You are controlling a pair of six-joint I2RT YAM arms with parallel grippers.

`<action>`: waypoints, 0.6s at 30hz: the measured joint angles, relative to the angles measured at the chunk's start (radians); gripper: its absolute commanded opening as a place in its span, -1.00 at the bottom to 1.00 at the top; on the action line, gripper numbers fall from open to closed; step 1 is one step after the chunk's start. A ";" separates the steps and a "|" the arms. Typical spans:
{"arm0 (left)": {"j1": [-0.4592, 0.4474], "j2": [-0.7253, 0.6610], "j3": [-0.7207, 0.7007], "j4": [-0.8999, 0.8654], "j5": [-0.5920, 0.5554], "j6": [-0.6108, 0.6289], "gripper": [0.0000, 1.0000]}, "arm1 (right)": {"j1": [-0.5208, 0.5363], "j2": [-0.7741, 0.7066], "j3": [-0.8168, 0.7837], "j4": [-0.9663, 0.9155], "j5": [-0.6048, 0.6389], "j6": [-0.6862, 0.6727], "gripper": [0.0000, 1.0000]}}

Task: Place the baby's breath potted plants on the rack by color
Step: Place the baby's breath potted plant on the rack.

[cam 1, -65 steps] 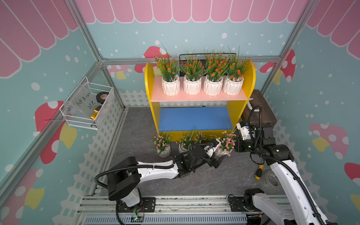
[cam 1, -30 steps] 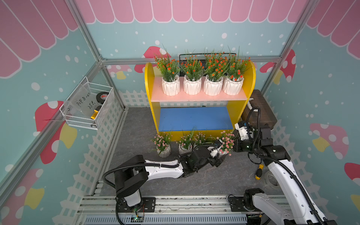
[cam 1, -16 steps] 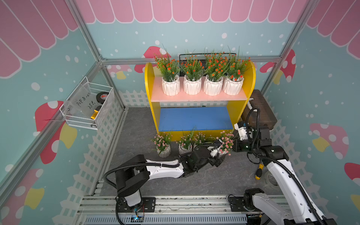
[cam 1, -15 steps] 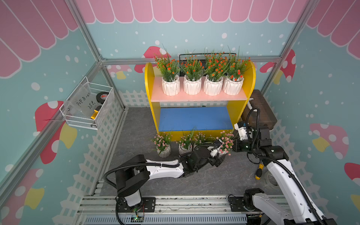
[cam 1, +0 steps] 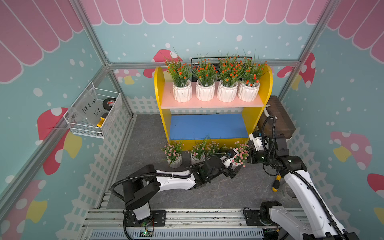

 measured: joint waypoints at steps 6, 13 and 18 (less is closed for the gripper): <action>0.000 0.000 0.005 -0.015 0.001 0.008 0.52 | 0.000 0.000 -0.004 -0.003 0.003 0.005 -0.87; 0.000 0.000 0.020 -0.043 -0.002 0.004 0.52 | 0.001 0.000 -0.004 0.013 0.003 0.008 -0.53; 0.000 0.001 0.028 -0.056 0.018 0.000 0.51 | 0.002 0.000 -0.004 0.039 0.006 0.007 -0.40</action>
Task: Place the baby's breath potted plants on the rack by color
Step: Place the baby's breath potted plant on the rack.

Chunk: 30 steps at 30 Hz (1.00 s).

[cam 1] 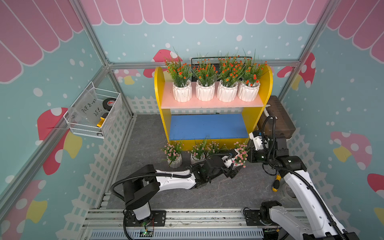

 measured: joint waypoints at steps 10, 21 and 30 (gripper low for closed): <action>0.048 0.000 0.042 -0.041 0.040 -0.019 0.50 | -0.059 -0.059 0.000 0.002 0.140 -0.001 -0.32; 0.114 0.048 0.184 -0.096 0.048 -0.023 0.50 | -0.126 -0.129 -0.101 0.004 0.216 0.011 -0.27; 0.168 0.203 0.436 -0.175 0.039 -0.041 0.50 | -0.127 -0.235 -0.187 0.011 0.179 0.053 -0.26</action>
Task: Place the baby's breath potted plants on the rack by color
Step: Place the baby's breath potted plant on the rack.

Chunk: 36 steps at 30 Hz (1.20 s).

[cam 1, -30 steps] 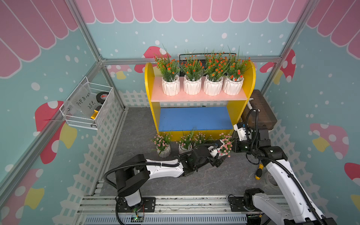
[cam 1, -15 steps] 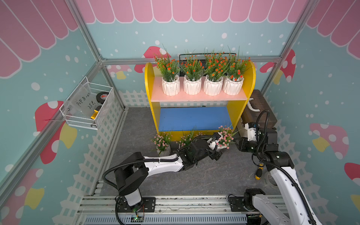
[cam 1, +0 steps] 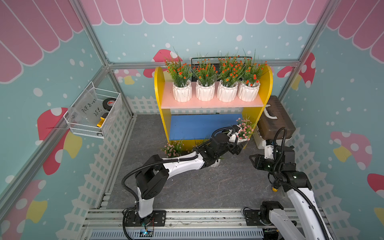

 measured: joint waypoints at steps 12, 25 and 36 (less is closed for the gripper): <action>0.089 0.225 0.275 -0.052 0.008 -0.031 0.50 | 0.000 -0.078 -0.030 -0.005 -0.049 0.021 -0.26; 0.140 0.362 0.475 -0.081 0.030 -0.031 0.51 | 0.000 -0.112 -0.048 -0.016 -0.074 0.028 -0.26; 0.154 0.503 0.641 -0.121 0.039 -0.030 0.51 | 0.000 -0.142 -0.070 -0.018 -0.081 0.036 -0.26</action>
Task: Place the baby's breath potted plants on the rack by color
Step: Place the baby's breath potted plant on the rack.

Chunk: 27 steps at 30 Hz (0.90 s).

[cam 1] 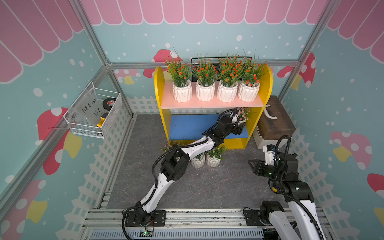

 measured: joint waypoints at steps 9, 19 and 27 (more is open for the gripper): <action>0.006 0.033 0.047 -0.012 0.000 0.003 0.51 | 0.000 -0.002 0.000 -0.001 -0.004 0.000 -0.26; 0.029 0.120 0.177 -0.048 0.010 -0.002 0.54 | 0.000 -0.006 0.000 -0.002 -0.006 0.001 -0.25; 0.031 0.124 0.183 -0.051 0.013 -0.005 0.88 | 0.000 -0.009 0.000 -0.002 -0.006 0.003 -0.19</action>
